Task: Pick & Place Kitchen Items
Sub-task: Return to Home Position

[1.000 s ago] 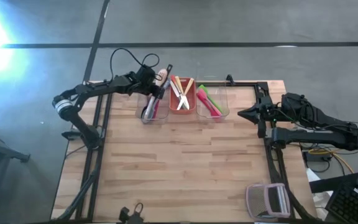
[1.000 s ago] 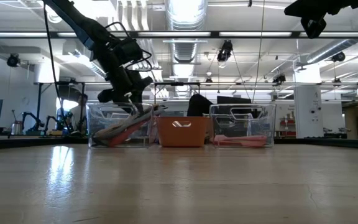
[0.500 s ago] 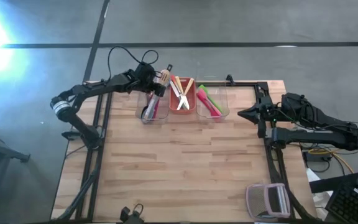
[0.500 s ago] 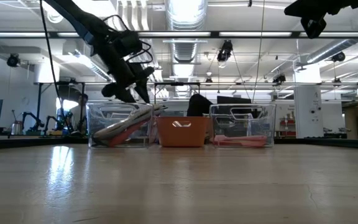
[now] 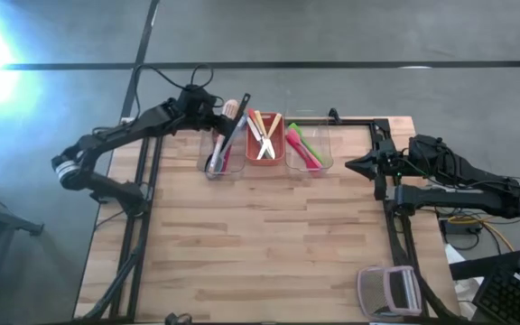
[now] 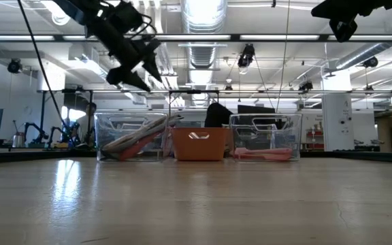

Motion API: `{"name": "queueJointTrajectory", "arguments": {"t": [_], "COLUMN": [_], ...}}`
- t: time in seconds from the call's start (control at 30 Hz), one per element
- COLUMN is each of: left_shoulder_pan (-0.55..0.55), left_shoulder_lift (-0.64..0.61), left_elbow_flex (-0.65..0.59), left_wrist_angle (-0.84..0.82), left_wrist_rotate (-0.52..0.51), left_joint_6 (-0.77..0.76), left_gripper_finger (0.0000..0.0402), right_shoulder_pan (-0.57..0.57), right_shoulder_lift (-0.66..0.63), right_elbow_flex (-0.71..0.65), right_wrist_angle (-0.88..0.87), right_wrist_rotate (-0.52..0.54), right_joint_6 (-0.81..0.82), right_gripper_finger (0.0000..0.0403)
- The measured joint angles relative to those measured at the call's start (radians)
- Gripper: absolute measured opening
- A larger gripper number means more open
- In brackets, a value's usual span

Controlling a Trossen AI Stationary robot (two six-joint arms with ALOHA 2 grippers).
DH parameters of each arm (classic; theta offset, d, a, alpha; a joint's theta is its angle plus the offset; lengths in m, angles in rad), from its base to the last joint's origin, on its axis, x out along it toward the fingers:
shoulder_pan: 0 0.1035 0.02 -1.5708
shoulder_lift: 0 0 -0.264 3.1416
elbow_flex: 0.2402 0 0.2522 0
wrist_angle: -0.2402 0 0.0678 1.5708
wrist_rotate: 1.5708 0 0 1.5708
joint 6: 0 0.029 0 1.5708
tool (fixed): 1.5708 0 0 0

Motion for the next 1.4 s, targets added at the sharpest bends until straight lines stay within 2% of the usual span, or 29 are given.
{"name": "queueJointTrajectory", "arguments": {"t": [0.4, 0.5, 0.6, 0.7, 0.93, 1.03, 1.13, 1.23, 1.4], "left_shoulder_pan": [-0.111, -0.117, -0.132, -0.190, -0.399, -0.476, -0.534, -0.569, -0.588], "left_shoulder_lift": [-0.068, -0.079, -0.106, -0.130, -0.190, -0.202, -0.221, -0.250, -0.350], "left_elbow_flex": [-0.001, -0.001, -0.002, -0.002, -0.002, -0.003, -0.024, -0.095, -0.322], "left_wrist_angle": [0.139, 0.124, 0.144, 0.164, 0.262, 0.265, 0.276, 0.359, 0.608], "left_wrist_rotate": [0.143, 0.188, 0.262, 0.294, 0.289, 0.270, 0.209, 0.173, 0.173], "left_joint_6": [-0.055, -0.047, 0.020, 0.114, 0.399, 0.463, 0.497, 0.502, 0.502], "left_gripper_finger": [0.0245, 0.0246, 0.0247, 0.0246, 0.0247, 0.0247, 0.0247, 0.0247, 0.0247], "right_shoulder_pan": [0.000, 0.000, 0.000, 0.000, 0.000, 0.000, 0.000, 0.000, 0.000], "right_shoulder_lift": [0.000, 0.000, 0.000, 0.000, 0.000, 0.000, 0.000, 0.000, 0.000], "right_elbow_flex": [0.000, 0.000, 0.000, 0.000, 0.000, 0.000, 0.000, 0.000, 0.000], "right_wrist_angle": [0.000, 0.000, -0.001, 0.000, 0.000, 0.000, 0.000, 0.000, 0.000], "right_wrist_rotate": [0.000, 0.000, 0.000, 0.000, 0.000, 0.000, 0.000, 0.000, 0.000], "right_joint_6": [0.001, 0.000, -0.001, -0.001, 0.000, 0.000, 0.001, 0.000, 0.001], "right_gripper_finger": [0.0008, 0.0008, 0.0008, 0.0008, 0.0008, 0.0008, 0.0008, 0.0008, 0.0008]}}
